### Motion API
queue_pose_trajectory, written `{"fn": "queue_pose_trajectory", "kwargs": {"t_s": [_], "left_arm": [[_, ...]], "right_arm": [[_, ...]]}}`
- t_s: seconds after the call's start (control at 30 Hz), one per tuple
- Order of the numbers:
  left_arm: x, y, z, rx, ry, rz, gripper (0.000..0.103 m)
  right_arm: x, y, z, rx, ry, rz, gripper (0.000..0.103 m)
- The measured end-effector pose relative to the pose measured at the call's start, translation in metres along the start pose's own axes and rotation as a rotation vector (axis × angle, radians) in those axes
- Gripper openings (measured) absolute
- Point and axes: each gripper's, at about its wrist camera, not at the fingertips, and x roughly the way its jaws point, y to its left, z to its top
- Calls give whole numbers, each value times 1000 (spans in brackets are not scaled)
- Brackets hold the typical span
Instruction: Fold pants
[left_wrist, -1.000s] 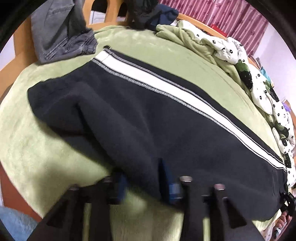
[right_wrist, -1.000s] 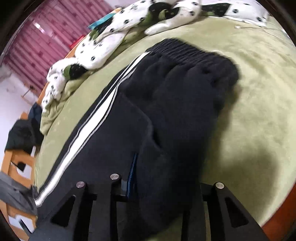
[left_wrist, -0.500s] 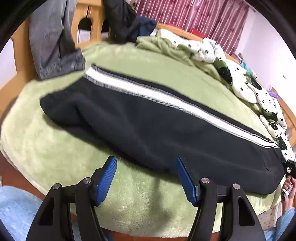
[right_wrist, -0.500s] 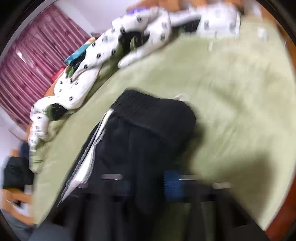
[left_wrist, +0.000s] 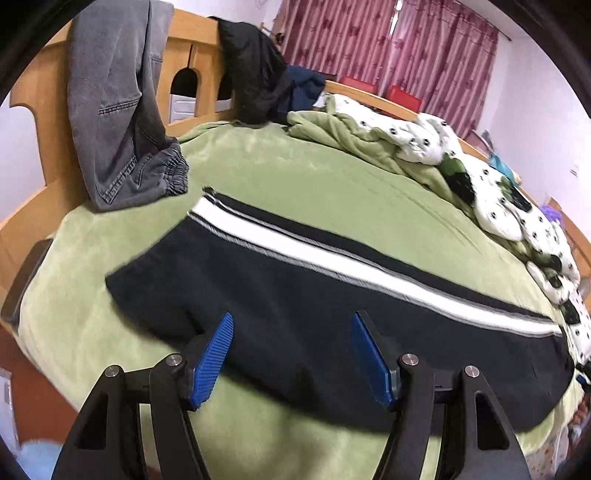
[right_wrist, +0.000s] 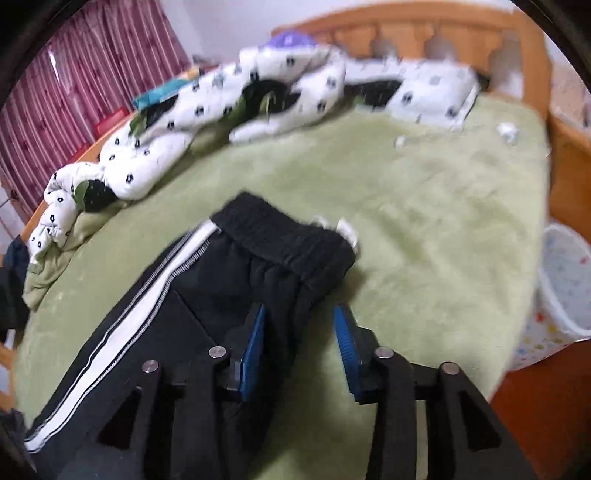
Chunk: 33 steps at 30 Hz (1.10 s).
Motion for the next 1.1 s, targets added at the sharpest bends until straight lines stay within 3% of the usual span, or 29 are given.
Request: {"fn": "queue_pose_trajectory", "kwargs": {"t_s": [0.1, 0.2, 0.3, 0.4, 0.47, 0.5, 0.6, 0.7, 0.83, 0.9, 0.93, 0.97, 1.03, 1.1], "left_arm": [[26, 6, 28, -1, 20, 4, 64], [46, 25, 43, -84, 41, -9, 64], [55, 51, 25, -180, 116, -47, 64], [55, 74, -6, -196, 170, 63, 64], [50, 95, -25, -234, 183, 90, 64], [45, 105, -32, -264, 188, 83, 64], [32, 122, -47, -314, 163, -27, 64], [40, 128, -53, -342, 181, -120, 69], [61, 139, -43, -447, 129, -135, 70], [70, 142, -32, -479, 105, -112, 64], [72, 142, -26, -468, 83, -84, 31], [73, 142, -20, -443, 68, -56, 16], [55, 141, -10, -414, -18, -100, 16], [47, 133, -8, -347, -37, -60, 17]], "right_arm": [[-12, 42, -2, -106, -46, -15, 40], [-20, 102, -16, -260, -68, -5, 40], [-19, 151, -29, -368, -77, 38, 42], [-19, 202, -52, -456, -53, 113, 45], [-16, 225, -66, -490, -24, 152, 45], [-15, 237, -73, -511, -11, 168, 45], [-15, 268, -93, -571, 14, 197, 45], [-17, 288, -105, -597, 25, 227, 45], [-17, 302, -112, -588, 49, 252, 45], [-16, 304, -114, -565, 63, 261, 45], [-15, 304, -113, -555, 67, 262, 45], [-15, 304, -113, -541, 70, 260, 45], [-15, 301, -109, -517, 70, 265, 45], [-14, 297, -105, -495, 62, 261, 45]]}}
